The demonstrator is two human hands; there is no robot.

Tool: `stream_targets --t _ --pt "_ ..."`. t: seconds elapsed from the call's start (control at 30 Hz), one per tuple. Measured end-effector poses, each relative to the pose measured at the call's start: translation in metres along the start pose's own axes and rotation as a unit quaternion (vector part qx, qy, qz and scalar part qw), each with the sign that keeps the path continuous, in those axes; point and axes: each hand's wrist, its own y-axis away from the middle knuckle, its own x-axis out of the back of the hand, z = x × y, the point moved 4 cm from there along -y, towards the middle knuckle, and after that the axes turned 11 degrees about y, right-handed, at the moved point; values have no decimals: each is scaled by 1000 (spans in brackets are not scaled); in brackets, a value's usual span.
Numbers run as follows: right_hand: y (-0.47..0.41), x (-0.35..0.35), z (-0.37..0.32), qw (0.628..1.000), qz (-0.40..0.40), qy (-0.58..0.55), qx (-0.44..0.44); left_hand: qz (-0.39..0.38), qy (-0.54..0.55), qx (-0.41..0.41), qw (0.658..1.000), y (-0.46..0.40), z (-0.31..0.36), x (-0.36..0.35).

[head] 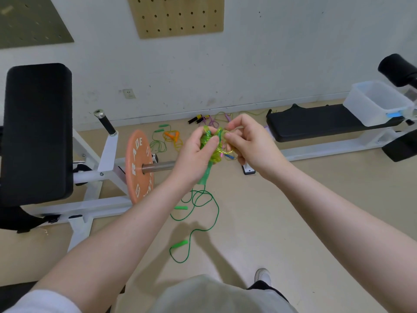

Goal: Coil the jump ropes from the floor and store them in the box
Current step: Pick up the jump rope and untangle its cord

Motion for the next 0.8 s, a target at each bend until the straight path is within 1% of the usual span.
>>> stream_targets --t 0.07,0.17,0.27,0.3,0.37,0.43,0.5,0.6,0.73,0.8 --pt "3 -2 0 1000 -10 11 10 -18 -23 2 1000 2 2 1" --pt "7 0 -5 998 -15 55 26 -76 -119 -10 990 6 4 -2" --pt "11 1 -7 992 -20 121 20 -102 -254 -59 960 8 7 -3" --pt "11 0 -6 993 -20 114 12 -100 -285 -80 950 8 9 -4" --pt "11 1 -1 999 -22 37 -26 -92 -324 -114 935 8 10 -4" --pt "11 2 6 997 -47 -25 -62 -108 -355 -139 918 10 7 -8" --pt "11 2 11 995 -71 -30 -69 -120 -373 -137 910 11 3 -12" --pt "12 4 12 995 -48 -61 -58 -97 -375 -128 913 8 2 -14" --pt "10 6 13 999 -24 -24 -23 -105 -386 -103 911 3 3 -17" --pt "11 6 15 999 -33 5 -21 -114 -386 -79 912 2 1 -17"
